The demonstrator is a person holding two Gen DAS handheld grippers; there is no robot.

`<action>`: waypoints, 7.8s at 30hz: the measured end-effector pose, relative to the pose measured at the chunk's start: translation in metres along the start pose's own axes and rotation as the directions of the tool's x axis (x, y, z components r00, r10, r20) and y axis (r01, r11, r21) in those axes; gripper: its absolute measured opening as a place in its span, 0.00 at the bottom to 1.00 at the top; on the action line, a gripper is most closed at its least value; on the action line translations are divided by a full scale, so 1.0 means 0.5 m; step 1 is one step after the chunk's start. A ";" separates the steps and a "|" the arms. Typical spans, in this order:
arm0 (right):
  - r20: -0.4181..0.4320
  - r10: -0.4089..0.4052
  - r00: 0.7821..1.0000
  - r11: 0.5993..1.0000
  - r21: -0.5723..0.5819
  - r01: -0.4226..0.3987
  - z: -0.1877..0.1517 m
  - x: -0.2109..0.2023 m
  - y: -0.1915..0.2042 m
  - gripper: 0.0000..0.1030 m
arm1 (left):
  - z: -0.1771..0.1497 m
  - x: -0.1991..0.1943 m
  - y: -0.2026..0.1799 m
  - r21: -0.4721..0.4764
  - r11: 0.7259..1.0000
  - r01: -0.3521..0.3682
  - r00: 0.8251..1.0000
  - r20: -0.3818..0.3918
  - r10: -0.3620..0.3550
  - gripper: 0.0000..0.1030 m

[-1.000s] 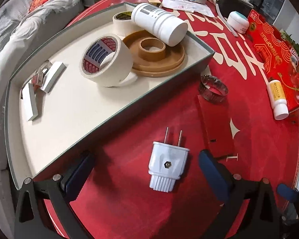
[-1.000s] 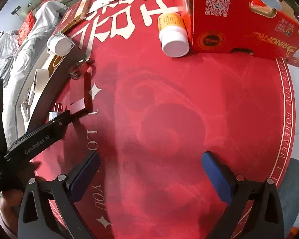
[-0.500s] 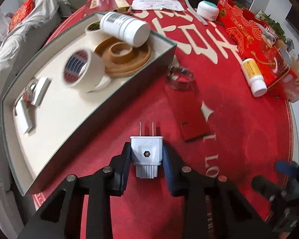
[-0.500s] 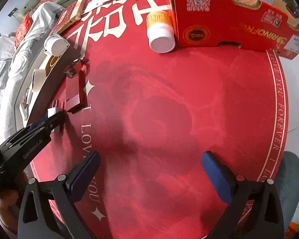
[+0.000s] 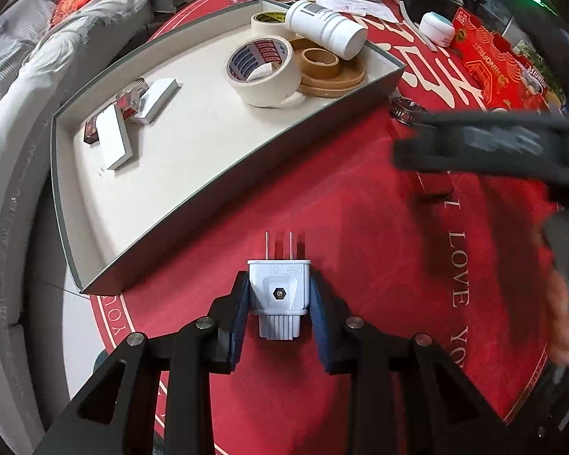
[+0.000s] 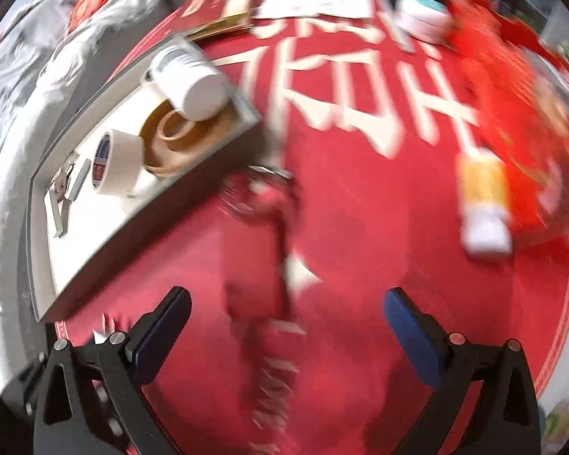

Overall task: Organize rigid objects
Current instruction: 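Close left tool on the white plug while right tool grasps the red block, then lift and carry plug in left tool while right tool carries red block over tray, then lower and release plug with left tool while right tool releases red block in tray, then withdraw both open tools from tray and move right tool to steel hose clamp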

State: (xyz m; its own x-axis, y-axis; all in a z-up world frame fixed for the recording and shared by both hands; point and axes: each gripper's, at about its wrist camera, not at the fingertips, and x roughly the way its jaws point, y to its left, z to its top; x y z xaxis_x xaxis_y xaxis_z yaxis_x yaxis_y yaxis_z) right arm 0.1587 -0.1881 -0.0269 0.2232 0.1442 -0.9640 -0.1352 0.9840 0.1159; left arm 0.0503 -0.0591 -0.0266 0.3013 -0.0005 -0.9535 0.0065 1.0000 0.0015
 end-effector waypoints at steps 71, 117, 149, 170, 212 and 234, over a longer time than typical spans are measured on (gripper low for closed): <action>0.140 0.033 0.990 0.999 -0.013 -0.031 -0.252 -0.214 -0.071 0.34 | -0.007 -0.275 0.044 -0.070 0.993 0.091 0.968 0.239 -0.072 0.32; 0.144 0.115 0.983 0.971 -0.223 -0.081 0.193 -0.162 0.246 0.34 | 0.266 -0.097 0.251 -0.329 0.940 -0.087 0.976 0.162 0.147 0.32; 0.048 0.082 0.996 0.974 -0.213 -0.070 0.206 -0.052 0.248 0.34 | 0.278 -0.007 0.252 -0.314 0.944 -0.106 0.987 0.083 0.138 0.32; 0.017 0.069 0.997 0.977 -0.203 -0.064 0.213 -0.014 0.253 0.34 | 0.282 0.020 0.259 -0.310 0.945 -0.108 0.989 0.065 0.134 0.32; 0.184 -0.199 0.962 0.977 0.114 0.180 0.148 -0.026 -0.111 1.00 | 0.204 -0.054 0.176 -0.203 0.976 -0.083 0.991 0.089 0.103 1.00; 0.166 -0.419 0.893 0.904 0.168 0.394 0.121 -0.009 -0.116 1.00 | 0.139 -0.063 0.153 -0.138 0.982 -0.127 0.990 0.039 0.134 1.00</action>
State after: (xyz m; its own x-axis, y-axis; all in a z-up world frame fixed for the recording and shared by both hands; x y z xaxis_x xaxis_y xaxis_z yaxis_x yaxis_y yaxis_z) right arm 0.2239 -0.2397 -0.0147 0.4159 -0.2667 -0.8694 0.1278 0.9637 -0.2345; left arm 0.1074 0.0170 0.0244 0.3363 0.1329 -0.9323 -0.1635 0.9832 0.0812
